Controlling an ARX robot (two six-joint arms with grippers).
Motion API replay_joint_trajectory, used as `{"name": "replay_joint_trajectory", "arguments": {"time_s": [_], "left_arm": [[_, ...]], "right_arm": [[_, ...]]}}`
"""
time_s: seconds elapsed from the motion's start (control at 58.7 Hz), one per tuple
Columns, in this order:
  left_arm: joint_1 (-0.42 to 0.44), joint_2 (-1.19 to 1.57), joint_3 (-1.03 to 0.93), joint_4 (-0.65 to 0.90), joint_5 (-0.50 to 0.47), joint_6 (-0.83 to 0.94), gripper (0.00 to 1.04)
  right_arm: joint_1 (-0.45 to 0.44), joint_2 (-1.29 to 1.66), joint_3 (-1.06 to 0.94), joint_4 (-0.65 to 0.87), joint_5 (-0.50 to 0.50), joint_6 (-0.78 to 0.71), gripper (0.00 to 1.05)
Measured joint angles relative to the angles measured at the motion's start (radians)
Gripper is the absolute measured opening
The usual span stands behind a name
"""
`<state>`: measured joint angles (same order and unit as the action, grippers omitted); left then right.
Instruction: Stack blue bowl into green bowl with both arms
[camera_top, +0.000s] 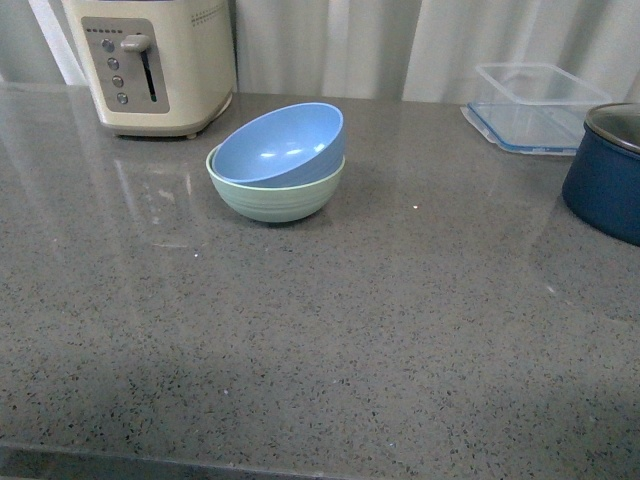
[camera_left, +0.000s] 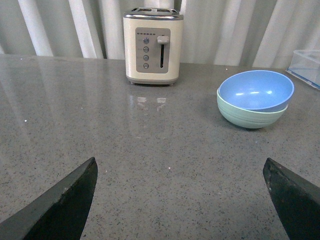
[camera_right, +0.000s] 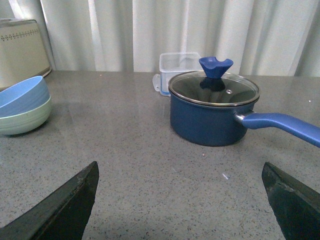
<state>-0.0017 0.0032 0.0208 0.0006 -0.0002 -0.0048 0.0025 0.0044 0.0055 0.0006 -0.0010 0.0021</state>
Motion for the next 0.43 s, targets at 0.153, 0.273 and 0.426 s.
{"name": "replay_joint_trajectory", "arguments": {"time_s": [0.153, 0.273, 0.426], "left_arm": [[0.000, 0.000, 0.000, 0.000, 0.000, 0.000, 0.98], [0.000, 0.000, 0.000, 0.000, 0.000, 0.000, 0.98], [0.000, 0.000, 0.000, 0.000, 0.000, 0.000, 0.98]], "right_arm": [[0.000, 0.000, 0.000, 0.000, 0.000, 0.000, 0.95], [0.000, 0.000, 0.000, 0.000, 0.000, 0.000, 0.95], [0.000, 0.000, 0.000, 0.000, 0.000, 0.000, 0.95]]}}
